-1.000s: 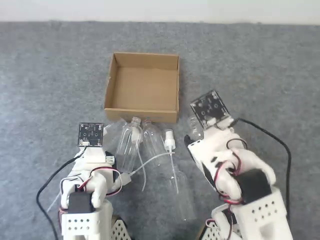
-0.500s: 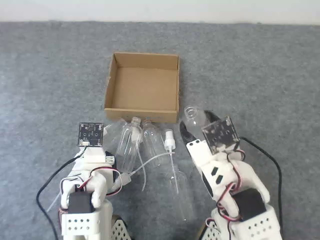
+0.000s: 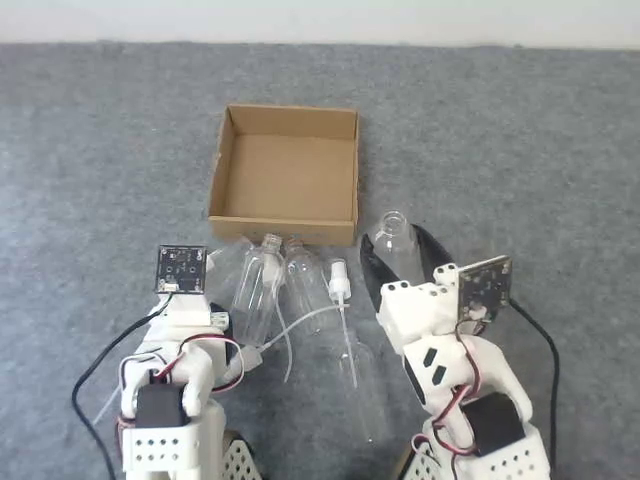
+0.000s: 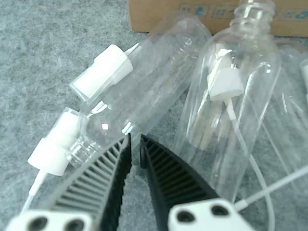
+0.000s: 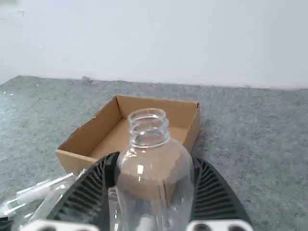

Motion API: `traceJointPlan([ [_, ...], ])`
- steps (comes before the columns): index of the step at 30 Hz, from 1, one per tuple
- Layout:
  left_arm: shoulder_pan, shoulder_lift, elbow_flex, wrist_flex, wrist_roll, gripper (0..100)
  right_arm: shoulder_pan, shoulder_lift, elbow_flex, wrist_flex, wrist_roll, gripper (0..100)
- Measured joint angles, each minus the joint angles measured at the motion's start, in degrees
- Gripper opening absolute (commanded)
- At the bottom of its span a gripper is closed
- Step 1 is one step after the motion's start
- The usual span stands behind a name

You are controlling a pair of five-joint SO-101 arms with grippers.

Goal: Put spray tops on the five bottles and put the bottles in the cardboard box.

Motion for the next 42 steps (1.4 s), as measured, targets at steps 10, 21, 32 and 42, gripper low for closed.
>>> traceJointPlan([
  [10,0.0,0.0,0.0,0.0,0.0,4,4.0,0.0,6.0,-3.3,0.0,4.7],
  [21,0.0,0.0,0.0,0.0,0.0,4,8.1,0.1,10.6,-14.3,-0.1,4.7],
  [32,0.0,0.0,0.0,0.0,0.0,4,9.0,0.1,10.7,-14.3,-0.1,4.7],
  [42,7.5,0.0,0.0,0.0,-0.1,4,12.0,0.1,10.7,-14.3,-0.1,4.7],
])
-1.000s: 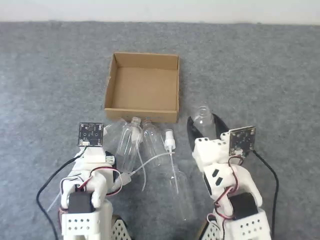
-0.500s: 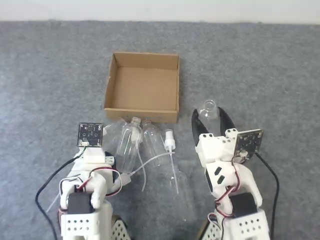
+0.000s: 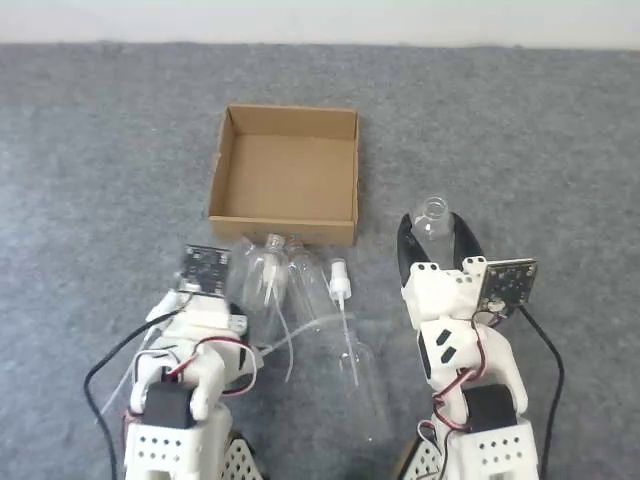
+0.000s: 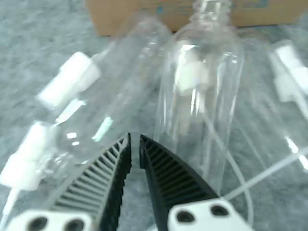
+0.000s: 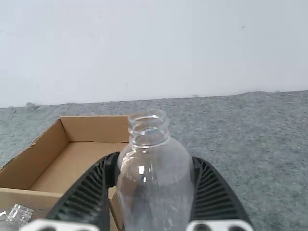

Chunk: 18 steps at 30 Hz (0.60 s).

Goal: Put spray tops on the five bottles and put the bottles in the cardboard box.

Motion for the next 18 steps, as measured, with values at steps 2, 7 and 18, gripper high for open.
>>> traceJointPlan([
  [2,2.2,0.0,0.0,0.0,-0.1,4,0.1,0.0,0.0,0.0,0.0,4.7],
  [7,4.5,0.0,0.0,0.0,-0.1,4,0.1,0.0,0.0,0.2,0.0,4.7],
  [18,4.7,0.0,-1.1,0.0,-0.2,4,0.1,0.0,0.0,0.2,0.0,4.7],
])
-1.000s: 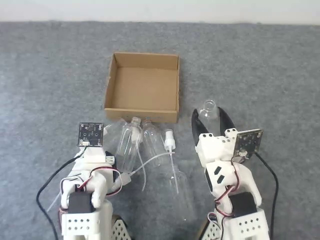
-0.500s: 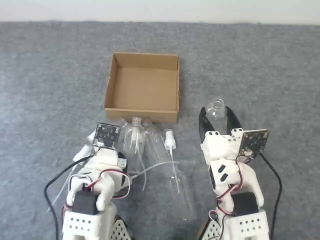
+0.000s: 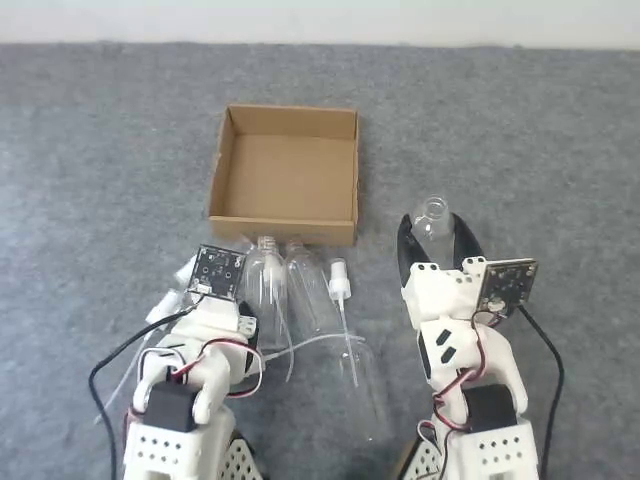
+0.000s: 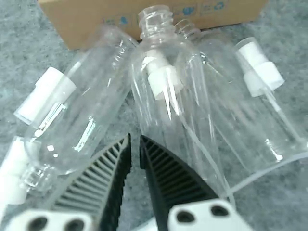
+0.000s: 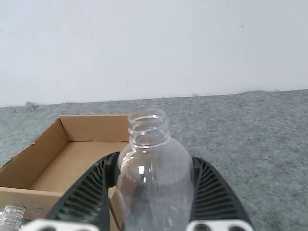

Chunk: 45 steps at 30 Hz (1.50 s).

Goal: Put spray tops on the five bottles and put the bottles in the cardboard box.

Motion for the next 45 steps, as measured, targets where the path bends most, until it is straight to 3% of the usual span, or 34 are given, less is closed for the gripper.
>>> traceJointPlan([
  [6,-0.4,0.0,-0.4,0.0,0.0,4,0.0,0.0,0.0,0.0,0.0,4.7],
  [9,-4.9,0.0,-1.5,0.0,-0.3,4,0.0,0.0,0.0,0.0,0.0,4.7],
  [22,-19.9,0.0,-12.3,0.4,-24.0,4,0.2,0.0,0.0,0.0,0.0,4.7],
  [30,-20.7,0.5,-19.6,4.7,-27.6,4,0.2,0.0,0.0,0.0,0.0,4.7],
  [37,-22.2,19.2,-29.4,5.5,-28.0,4,0.2,0.0,0.0,0.0,0.0,4.7],
  [43,-28.6,38.6,-39.9,7.9,-30.3,18,0.2,0.0,0.0,0.0,0.0,4.7],
  [45,-30.4,44.2,-41.1,8.1,-32.4,18,0.2,0.0,0.0,0.0,0.0,4.7],
])
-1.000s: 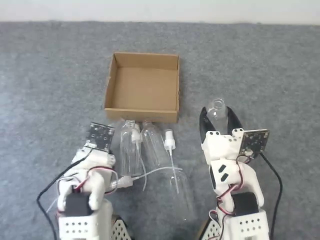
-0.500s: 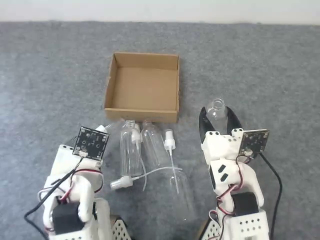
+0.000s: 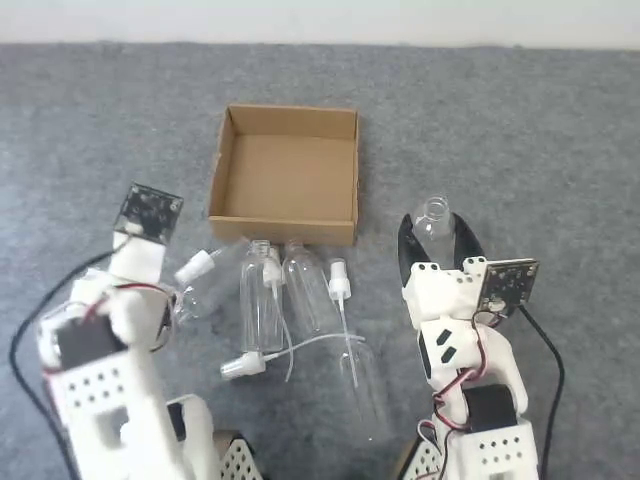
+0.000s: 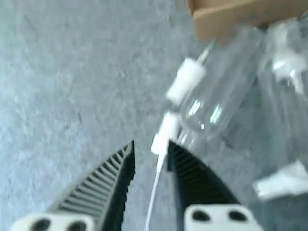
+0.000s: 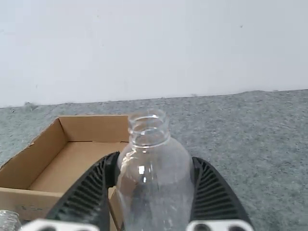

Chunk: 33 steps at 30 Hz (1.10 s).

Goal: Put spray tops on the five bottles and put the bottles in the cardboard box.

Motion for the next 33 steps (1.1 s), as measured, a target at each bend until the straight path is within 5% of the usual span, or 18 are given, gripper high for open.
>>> traceJointPlan([
  [10,-4.2,15.9,-0.7,0.0,-7.6,18,0.0,0.0,0.0,1.3,0.0,4.7],
  [33,-4.3,53.4,-17.6,-5.5,-7.5,18,0.0,0.0,0.0,1.4,0.0,4.7],
])
